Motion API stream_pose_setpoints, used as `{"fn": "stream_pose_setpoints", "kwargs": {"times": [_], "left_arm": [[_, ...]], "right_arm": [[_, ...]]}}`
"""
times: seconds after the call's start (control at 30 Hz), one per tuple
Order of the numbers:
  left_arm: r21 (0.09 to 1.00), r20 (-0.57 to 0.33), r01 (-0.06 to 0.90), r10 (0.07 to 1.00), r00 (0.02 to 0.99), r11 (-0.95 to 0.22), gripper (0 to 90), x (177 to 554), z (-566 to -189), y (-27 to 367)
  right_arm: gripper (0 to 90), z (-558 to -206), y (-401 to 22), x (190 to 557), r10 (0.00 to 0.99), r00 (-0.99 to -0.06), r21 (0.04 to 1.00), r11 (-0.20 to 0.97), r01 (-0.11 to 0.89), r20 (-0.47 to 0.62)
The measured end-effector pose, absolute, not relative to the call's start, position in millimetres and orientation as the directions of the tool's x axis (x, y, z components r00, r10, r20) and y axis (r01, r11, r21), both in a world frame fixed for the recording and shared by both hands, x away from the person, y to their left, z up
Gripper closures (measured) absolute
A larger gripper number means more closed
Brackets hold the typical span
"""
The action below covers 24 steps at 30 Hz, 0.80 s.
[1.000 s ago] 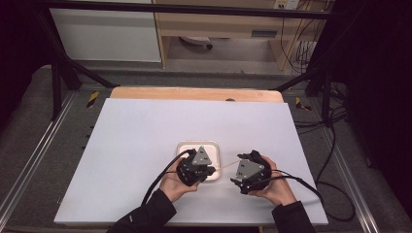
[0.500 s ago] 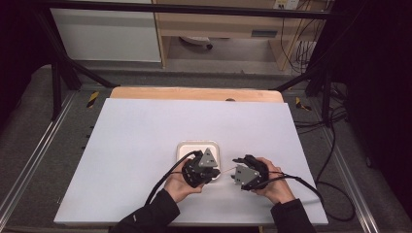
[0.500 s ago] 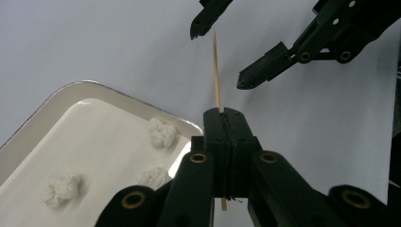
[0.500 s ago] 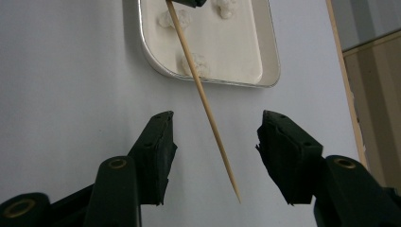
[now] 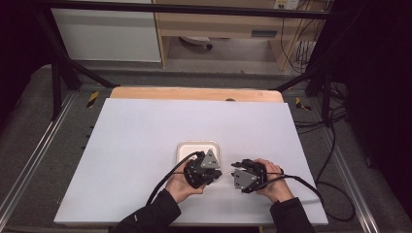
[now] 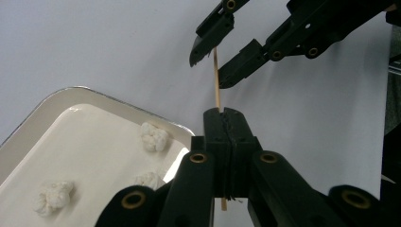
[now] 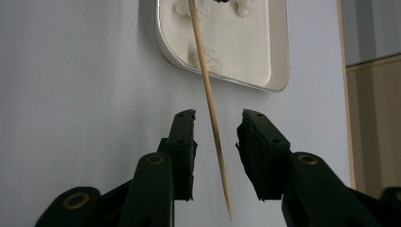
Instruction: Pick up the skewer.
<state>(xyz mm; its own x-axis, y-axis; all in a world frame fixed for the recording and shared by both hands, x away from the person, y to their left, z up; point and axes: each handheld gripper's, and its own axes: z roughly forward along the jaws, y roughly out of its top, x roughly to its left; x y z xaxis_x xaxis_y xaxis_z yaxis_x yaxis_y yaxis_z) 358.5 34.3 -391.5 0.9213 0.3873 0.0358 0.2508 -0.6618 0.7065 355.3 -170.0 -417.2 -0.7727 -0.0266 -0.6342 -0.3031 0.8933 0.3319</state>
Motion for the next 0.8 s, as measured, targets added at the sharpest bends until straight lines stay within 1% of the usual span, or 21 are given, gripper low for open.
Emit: {"fn": "stream_pose_setpoints", "kwargs": {"times": [0.13,0.17,0.23,0.33,0.53,0.8], "left_arm": [[0.706,0.034,0.252,0.387,0.922,-0.662,89.1,358.5,-391.4,34.7],[0.705,0.035,0.25,0.386,0.922,-0.664,89.1,358.6,-391.4,34.7],[0.703,0.037,0.248,0.382,0.923,-0.667,89.1,358.2,-391.6,34.3],[0.701,0.038,0.246,0.38,0.924,-0.669,89.2,358.0,-392.0,33.9],[0.7,0.034,0.245,0.374,0.927,-0.671,89.1,357.6,-392.5,32.7],[0.702,0.03,0.249,0.377,0.926,-0.667,89.1,359.4,-392.8,33.0]], "right_arm": [[73.1,-418.8,-169.6,355.7,-0.06,-0.77,0.309,0.894,-0.325,-0.635],[73.1,-418.8,-169.6,355.7,-0.06,-0.77,0.309,0.894,-0.325,-0.635],[76.8,-419.6,-169.3,355.5,-0.085,-0.765,0.292,0.893,-0.343,-0.638],[78.5,-419.6,-169.3,355.7,-0.085,-0.764,0.293,0.892,-0.345,-0.639],[84.8,-418.8,-170.0,355.8,-0.102,-0.759,0.286,0.888,-0.361,-0.643],[87.6,-418.5,-170.2,353.9,-0.131,-0.74,0.253,0.888,-0.383,-0.66]]}}
